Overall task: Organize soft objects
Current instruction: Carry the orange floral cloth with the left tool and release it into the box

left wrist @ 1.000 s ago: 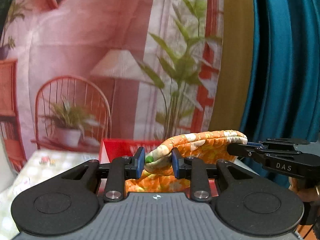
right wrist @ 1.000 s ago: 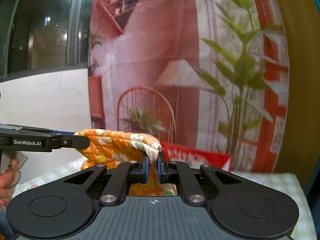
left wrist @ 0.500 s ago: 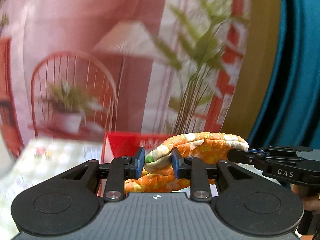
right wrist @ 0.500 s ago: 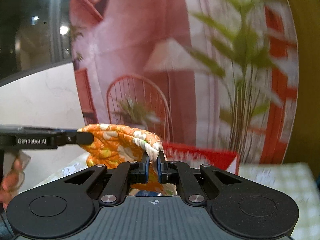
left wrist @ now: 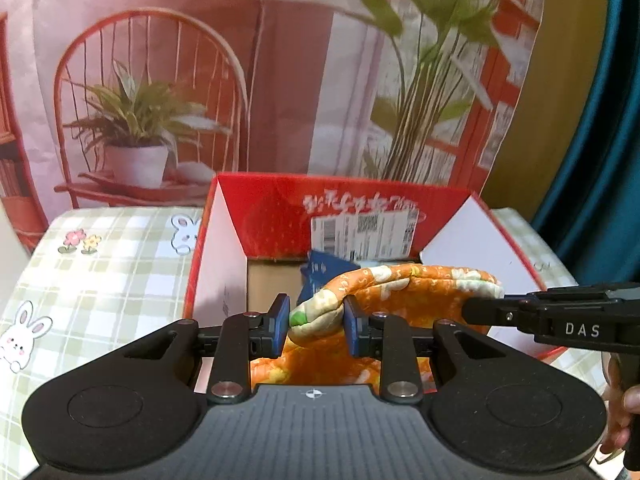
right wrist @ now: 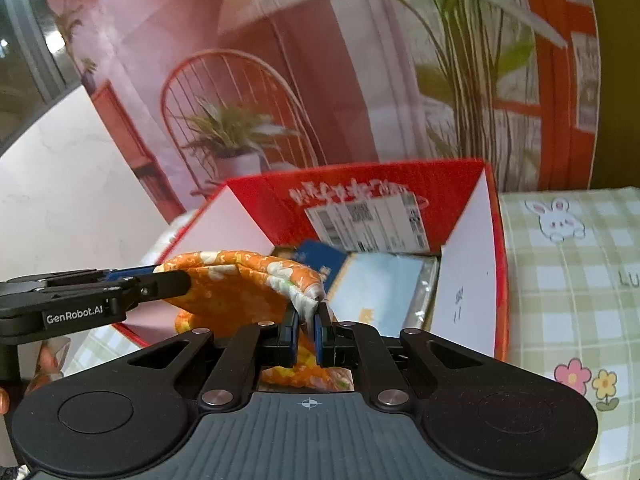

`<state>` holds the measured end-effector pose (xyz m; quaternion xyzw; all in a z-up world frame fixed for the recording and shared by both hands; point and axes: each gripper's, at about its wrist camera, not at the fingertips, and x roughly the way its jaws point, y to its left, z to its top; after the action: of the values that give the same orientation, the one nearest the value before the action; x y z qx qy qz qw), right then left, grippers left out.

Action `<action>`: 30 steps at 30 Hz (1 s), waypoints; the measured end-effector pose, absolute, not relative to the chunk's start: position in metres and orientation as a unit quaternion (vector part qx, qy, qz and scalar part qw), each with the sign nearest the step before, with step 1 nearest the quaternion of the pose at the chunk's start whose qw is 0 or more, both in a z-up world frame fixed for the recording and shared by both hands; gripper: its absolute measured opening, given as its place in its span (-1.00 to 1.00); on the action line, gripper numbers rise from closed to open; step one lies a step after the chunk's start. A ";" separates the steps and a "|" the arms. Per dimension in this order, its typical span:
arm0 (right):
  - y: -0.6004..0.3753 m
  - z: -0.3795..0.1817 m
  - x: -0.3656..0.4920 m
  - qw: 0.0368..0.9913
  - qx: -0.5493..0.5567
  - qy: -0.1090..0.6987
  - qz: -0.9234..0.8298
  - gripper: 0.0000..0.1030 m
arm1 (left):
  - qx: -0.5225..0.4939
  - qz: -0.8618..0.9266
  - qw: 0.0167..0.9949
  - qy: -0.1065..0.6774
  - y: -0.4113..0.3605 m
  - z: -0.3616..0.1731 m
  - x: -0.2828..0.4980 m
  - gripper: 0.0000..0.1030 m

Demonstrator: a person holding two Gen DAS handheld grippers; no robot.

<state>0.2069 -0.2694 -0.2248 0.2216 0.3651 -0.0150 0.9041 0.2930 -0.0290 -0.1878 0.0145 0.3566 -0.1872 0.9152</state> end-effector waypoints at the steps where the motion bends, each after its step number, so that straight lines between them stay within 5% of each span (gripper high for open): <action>1: -0.271 -0.228 0.208 0.902 0.225 0.369 -0.017 -0.86 | 0.014 -0.188 0.914 0.359 -0.030 -0.190 0.293 -0.41; 10: -0.270 -0.241 0.210 0.896 0.221 0.384 -0.030 -0.86 | 0.017 -0.181 0.911 0.371 -0.036 -0.201 0.300 -0.40; 18: -0.268 -0.243 0.215 0.904 0.189 0.380 -0.049 -0.84 | 0.014 -0.170 0.922 0.346 -0.032 -0.194 0.298 -0.13; 23: -0.262 -0.240 0.213 0.919 0.151 0.356 -0.074 -0.43 | 0.008 -0.169 0.929 0.331 -0.025 -0.185 0.292 0.05; 30: -0.249 -0.218 0.198 0.937 0.086 0.332 -0.062 -0.36 | -0.002 -0.167 0.928 0.333 -0.011 -0.175 0.279 0.05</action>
<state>0.1977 -0.2488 -0.2182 0.0860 0.3320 -0.0624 0.9373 0.2793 -0.0111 -0.1752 -0.0020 0.3333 -0.1666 0.9280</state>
